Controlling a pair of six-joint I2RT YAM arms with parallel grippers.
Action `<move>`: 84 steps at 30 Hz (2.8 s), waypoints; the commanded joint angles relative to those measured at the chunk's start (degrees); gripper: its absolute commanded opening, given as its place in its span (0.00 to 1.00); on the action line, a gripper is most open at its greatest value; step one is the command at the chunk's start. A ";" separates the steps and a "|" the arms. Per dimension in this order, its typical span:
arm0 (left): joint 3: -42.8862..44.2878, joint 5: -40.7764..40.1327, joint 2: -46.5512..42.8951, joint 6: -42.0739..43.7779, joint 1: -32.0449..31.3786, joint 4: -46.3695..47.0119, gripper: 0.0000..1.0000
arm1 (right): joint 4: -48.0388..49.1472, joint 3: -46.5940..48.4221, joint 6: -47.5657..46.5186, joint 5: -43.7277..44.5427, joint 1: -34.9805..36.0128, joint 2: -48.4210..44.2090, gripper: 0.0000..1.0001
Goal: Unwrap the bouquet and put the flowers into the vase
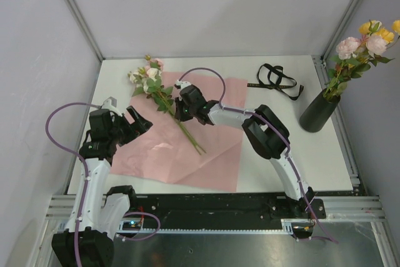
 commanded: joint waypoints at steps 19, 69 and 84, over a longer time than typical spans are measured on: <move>-0.26 -0.03 -1.32 0.31 0.49 1.27 1.00 | 15.97 -18.15 5.13 -1.76 -3.94 -30.23 0.00; -1.12 12.47 10.29 -16.25 -18.24 38.31 0.00 | 25.13 -36.88 12.70 -12.05 5.97 -38.87 0.19; 5.17 17.08 4.30 -6.16 -18.53 24.33 0.99 | 24.31 -36.81 -3.86 3.60 -4.05 -54.09 0.00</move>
